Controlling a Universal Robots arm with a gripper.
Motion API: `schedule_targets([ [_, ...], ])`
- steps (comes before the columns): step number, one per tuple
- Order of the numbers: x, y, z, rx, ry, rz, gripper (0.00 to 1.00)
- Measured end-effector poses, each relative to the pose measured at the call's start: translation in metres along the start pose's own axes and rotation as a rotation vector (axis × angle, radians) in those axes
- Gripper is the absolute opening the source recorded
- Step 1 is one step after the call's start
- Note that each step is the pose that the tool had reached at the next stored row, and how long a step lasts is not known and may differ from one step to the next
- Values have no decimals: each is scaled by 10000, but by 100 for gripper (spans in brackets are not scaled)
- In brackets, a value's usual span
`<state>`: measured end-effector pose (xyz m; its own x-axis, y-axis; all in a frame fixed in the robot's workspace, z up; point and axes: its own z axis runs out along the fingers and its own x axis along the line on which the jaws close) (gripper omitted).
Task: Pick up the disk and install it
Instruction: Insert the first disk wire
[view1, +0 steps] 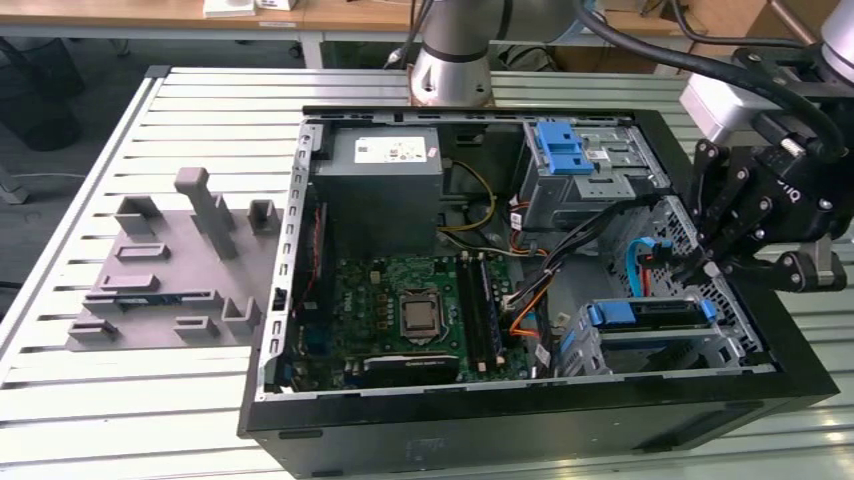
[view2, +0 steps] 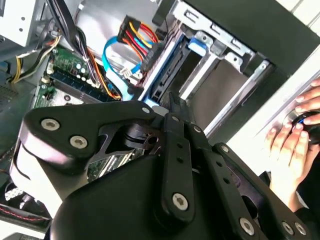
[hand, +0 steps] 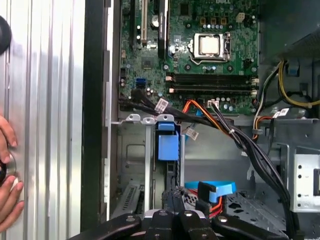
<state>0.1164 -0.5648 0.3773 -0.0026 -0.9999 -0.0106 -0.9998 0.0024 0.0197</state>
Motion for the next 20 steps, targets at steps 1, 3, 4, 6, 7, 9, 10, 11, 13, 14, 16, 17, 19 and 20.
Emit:
schedule_targets([
  [1,-11,-19,1,0,1,0,11],
  [3,-37,-55,4,0,0,0,11],
  [4,-45,-72,4,0,1,-1,11],
  [6,-54,-77,5,0,1,1,11],
  [7,-57,-81,5,0,0,0,11],
  [9,-58,-83,6,0,0,1,11],
  [10,-58,-83,6,0,1,1,11],
  [11,-58,-84,5,0,1,0,11],
  [13,-59,-85,5,0,1,0,11],
  [14,-59,-85,5,0,2,0,11],
  [16,-59,-86,5,0,1,0,11],
  [17,-59,-86,5,0,1,0,11],
  [19,-59,-86,6,2,10,0,11],
  [20,-61,-86,6,10,22,0,11],
])
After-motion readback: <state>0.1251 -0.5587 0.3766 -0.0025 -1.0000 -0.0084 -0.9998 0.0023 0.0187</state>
